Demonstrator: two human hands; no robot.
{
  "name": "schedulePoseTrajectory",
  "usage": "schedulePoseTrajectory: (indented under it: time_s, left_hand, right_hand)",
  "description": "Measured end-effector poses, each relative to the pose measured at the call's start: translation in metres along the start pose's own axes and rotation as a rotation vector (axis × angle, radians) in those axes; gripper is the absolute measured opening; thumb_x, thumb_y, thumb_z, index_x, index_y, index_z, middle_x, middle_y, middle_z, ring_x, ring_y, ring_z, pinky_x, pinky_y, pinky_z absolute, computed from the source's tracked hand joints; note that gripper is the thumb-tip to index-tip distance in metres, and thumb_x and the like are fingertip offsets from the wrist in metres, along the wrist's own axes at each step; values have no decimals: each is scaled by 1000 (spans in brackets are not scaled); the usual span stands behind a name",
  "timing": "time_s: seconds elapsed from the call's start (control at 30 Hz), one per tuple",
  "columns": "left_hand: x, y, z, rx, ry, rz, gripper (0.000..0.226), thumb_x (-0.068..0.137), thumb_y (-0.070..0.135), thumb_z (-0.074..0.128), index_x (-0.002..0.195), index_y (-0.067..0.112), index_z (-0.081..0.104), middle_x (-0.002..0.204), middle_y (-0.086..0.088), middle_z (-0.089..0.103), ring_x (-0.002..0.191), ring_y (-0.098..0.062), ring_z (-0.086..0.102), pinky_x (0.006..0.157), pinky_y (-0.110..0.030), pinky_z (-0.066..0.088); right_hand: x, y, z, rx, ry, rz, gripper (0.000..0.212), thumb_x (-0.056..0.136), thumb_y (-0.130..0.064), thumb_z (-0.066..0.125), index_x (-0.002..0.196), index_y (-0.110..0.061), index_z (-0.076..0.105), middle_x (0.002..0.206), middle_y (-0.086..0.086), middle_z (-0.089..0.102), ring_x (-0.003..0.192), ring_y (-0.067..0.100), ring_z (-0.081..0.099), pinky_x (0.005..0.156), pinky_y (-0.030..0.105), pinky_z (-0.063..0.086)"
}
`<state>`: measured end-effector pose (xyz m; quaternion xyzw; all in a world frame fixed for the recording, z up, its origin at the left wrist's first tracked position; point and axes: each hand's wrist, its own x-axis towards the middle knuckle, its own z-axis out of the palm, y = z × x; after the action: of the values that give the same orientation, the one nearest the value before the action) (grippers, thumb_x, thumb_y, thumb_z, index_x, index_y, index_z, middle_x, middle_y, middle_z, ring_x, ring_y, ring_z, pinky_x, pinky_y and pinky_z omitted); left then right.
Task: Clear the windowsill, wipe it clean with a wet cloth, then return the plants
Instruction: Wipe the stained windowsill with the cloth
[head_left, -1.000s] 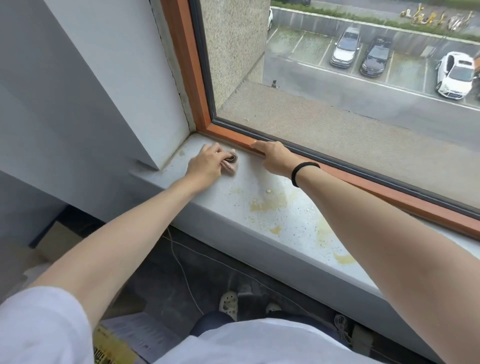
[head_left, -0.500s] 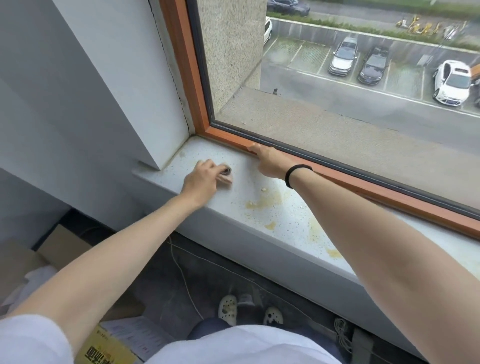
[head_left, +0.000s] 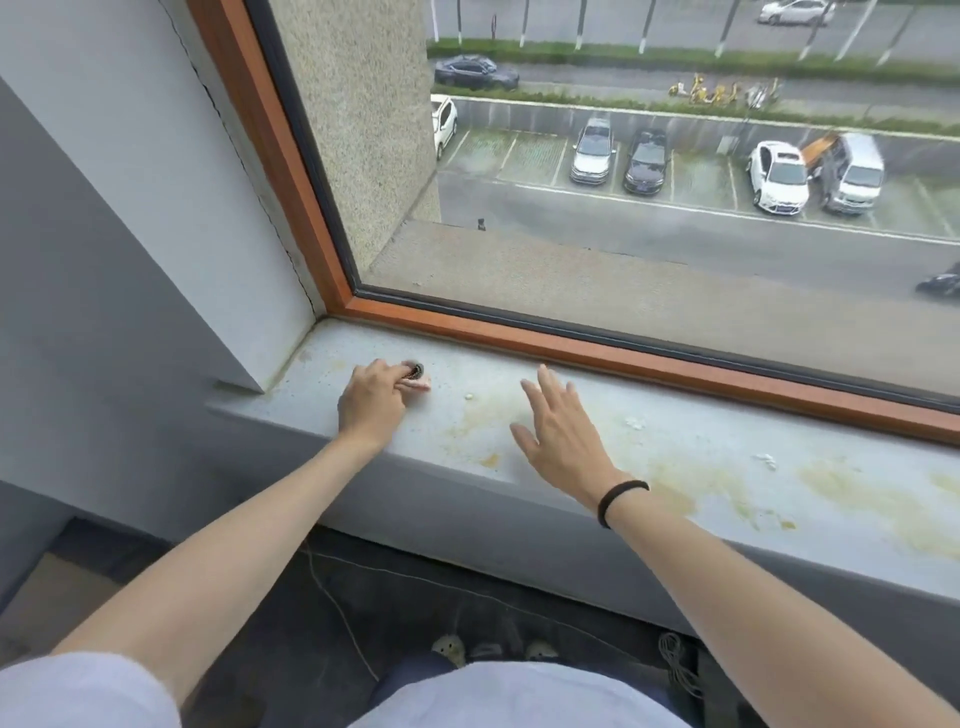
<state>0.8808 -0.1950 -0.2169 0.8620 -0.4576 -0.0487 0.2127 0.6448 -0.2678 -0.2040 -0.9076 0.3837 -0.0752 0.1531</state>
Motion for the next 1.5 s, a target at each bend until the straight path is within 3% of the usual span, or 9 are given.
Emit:
schedulePoseTrajectory:
  time_s: [0.13,0.3,0.43,0.6,0.77,0.93,1.17,1.3,1.5]
  left_hand:
    - [-37,13,7,-155,-227,417,39,81,-8,52,108,11,72,83,-3,63,83,-22,53,66,-27,42]
    - [8,15,0,-303,12,193,27,85,0,58,104,13,73,83,0,64,84,-21,54,68,-27,39]
    - [25,15,12,-180,-44,128,41,85,-4,46,115,14,68,98,-8,66,99,-27,52,75,-31,43]
    - [-10,15,12,-241,-284,614,40,77,-2,45,105,8,72,86,-7,66,87,-20,54,73,-33,48]
    - [56,35,-2,-326,-77,482,27,85,0,61,107,11,72,97,-3,71,90,-19,56,77,-32,48]
    - [72,53,25,-93,-272,523,39,86,-4,47,118,9,65,113,-8,62,108,-26,50,85,-39,45]
    - [53,40,12,-192,-532,793,36,81,-11,54,108,6,70,101,-5,66,94,-25,61,79,-25,42]
    - [84,57,3,-229,-309,696,34,83,-9,55,109,7,70,96,-13,64,94,-25,55,82,-30,41]
    - [49,63,25,-96,-374,626,51,83,-12,40,124,10,62,106,-17,55,102,-32,50,86,-35,44]
  right_hand:
    - [-37,2,32,-80,158,-26,48,94,-23,50,137,-4,42,151,20,28,142,31,25,117,39,14]
    - [-57,-2,51,-182,395,-237,17,88,-11,53,102,-4,59,109,12,58,101,27,50,83,39,54]
    - [-60,-4,70,-195,419,-223,22,93,-13,47,99,-4,65,95,6,62,88,23,56,80,35,53]
    - [-59,-8,74,-160,462,-162,21,93,-10,47,97,-6,68,93,1,63,76,19,56,73,29,50]
    - [-60,-10,73,-157,492,-106,22,91,-14,51,97,-7,70,96,1,66,73,16,58,71,26,52]
    - [-60,-7,71,-157,499,-126,18,90,-13,55,97,-5,70,98,3,67,76,18,61,72,28,54]
    - [-59,-15,78,-173,550,-87,17,91,-11,56,99,-5,69,100,4,67,80,18,60,78,26,51]
    - [-57,-16,79,-176,545,-76,17,91,-10,56,99,-5,70,100,4,68,81,19,61,79,27,53]
    - [-56,-12,67,-168,509,-151,12,86,-8,64,96,-7,70,98,2,68,76,18,61,73,26,53]
